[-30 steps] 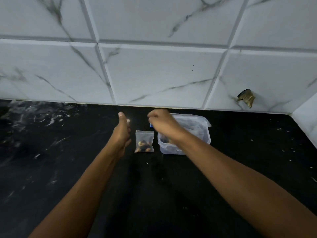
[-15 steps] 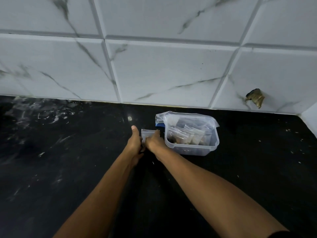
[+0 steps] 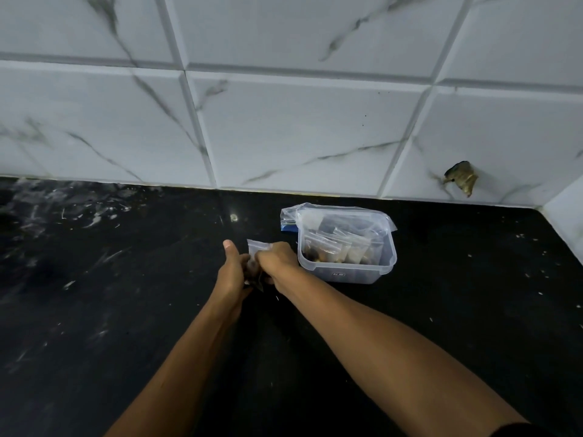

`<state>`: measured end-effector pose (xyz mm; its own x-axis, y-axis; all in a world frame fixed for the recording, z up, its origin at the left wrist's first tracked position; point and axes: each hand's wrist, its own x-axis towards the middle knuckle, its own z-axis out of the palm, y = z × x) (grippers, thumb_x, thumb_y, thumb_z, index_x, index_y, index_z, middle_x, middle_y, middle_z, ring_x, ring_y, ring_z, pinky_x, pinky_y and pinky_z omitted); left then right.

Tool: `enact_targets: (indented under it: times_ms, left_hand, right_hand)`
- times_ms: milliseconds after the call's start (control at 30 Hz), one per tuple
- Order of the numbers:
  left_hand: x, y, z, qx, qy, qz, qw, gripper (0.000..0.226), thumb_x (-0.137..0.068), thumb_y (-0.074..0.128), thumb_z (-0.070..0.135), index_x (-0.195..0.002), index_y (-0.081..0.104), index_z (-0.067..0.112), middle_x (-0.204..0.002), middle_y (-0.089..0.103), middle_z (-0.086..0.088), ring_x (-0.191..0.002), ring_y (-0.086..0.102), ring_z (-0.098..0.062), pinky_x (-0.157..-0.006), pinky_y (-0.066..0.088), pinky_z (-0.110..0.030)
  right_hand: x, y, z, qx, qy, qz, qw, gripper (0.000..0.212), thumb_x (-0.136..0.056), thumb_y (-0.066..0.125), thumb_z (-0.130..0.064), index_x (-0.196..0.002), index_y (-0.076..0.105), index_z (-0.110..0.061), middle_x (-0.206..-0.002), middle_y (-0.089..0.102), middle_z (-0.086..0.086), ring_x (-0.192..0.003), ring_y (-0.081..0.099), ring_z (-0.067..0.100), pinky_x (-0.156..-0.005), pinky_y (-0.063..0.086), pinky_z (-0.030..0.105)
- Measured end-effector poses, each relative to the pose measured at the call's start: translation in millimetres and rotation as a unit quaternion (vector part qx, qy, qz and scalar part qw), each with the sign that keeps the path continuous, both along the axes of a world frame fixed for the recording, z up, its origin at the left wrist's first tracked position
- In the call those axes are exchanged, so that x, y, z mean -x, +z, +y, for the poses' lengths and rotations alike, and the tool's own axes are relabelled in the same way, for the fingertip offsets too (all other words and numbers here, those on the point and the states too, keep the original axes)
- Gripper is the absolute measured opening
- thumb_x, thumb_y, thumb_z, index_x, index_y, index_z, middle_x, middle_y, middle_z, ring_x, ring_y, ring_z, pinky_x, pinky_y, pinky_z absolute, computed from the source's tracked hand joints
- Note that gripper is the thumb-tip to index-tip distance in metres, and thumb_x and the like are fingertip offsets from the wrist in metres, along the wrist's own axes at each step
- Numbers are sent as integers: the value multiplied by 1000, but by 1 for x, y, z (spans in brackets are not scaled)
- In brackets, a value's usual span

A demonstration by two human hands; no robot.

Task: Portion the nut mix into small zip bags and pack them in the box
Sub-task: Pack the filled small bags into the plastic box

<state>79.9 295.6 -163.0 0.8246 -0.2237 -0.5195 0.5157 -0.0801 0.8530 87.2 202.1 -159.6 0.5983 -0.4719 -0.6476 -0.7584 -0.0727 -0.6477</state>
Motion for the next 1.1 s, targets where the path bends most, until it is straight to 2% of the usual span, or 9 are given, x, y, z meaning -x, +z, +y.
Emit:
enact_targets:
  times_ms: [100, 233, 400, 500, 633, 833, 900, 967, 1100]
  left_hand:
    - [13, 24, 0, 5, -16, -84, 996, 68, -101, 11, 60, -96, 70, 25, -95, 72, -5, -94, 67, -19, -89, 54, -44]
    - [28, 67, -14, 9, -83, -199, 976, 78, -92, 11, 70, -139, 53, 23, -120, 65, 6, -116, 58, -12, -110, 40, -41]
    - [46, 119, -63, 46, -171, -215, 960, 60, -93, 14, 69, -80, 68, 48, -101, 67, 16, -112, 59, -10, -112, 37, -39]
    - [51, 125, -97, 55, -209, -188, 958, 59, -101, 10, 59, -88, 63, 39, -91, 64, 10, -95, 58, -4, -100, 37, -29]
    - [53, 115, -134, 62, -257, -138, 954, 73, -100, 6, 61, -98, 67, 20, -97, 72, -11, -87, 63, -10, -90, 41, -27]
    - [51, 87, -152, 2, -245, -54, 968, 74, -101, 14, 60, -129, 52, 3, -59, 67, 5, -52, 63, -6, -52, 50, -19]
    - [48, 81, -157, -15, -244, -21, 969, 75, -100, 15, 63, -141, 43, 6, -95, 74, -3, -65, 65, -12, -70, 50, -22]
    - [45, 77, -161, -21, -237, 18, 971, 82, -98, 16, 66, -150, 33, 4, -142, 53, -16, -99, 64, -23, -94, 45, -33]
    - [40, 74, -167, -50, -238, 48, 969, 91, -93, 17, 74, -148, 35, 3, -154, 27, -26, -139, 36, -40, -114, 32, -47]
  right_hand:
    - [13, 31, -9, 13, 42, -98, 994, 22, -72, 66, -12, -94, 67, -12, -89, 69, 12, -85, 67, 27, -73, 57, 37]
    - [35, 105, -45, -23, 87, -166, 982, 12, -81, 57, -2, -88, 64, -8, -83, 64, 14, -79, 65, 30, -73, 57, 39]
    - [58, 165, -111, 17, 104, -168, 980, 17, -88, 50, 4, -89, 66, -4, -82, 66, 14, -67, 64, 22, -67, 60, 36]
    - [67, 167, -150, 25, 88, -152, 984, 20, -90, 47, 4, -92, 65, -6, -83, 64, 10, -62, 59, 15, -59, 54, 28]
    - [80, 144, -181, 0, 77, -108, 991, 23, -95, 44, 2, -90, 64, -7, -88, 64, 10, -67, 56, 13, -69, 53, 28]
    - [87, 101, -195, 10, 109, -14, 994, 29, -96, 34, -1, -99, 62, -6, -85, 65, 12, -65, 61, 18, -70, 53, 31]
    - [86, 93, -196, 17, 127, 10, 992, 29, -98, 34, -4, -105, 61, -1, -93, 69, 16, -77, 68, 27, -82, 56, 38]
    - [83, 88, -194, 36, 154, 32, 987, 27, -99, 37, -7, -107, 61, 0, -100, 70, 18, -91, 70, 33, -91, 54, 43]
    - [73, 77, -189, 102, 208, 84, 969, 21, -97, 47, -8, -106, 63, 1, -102, 70, 21, -92, 71, 33, -87, 57, 44]
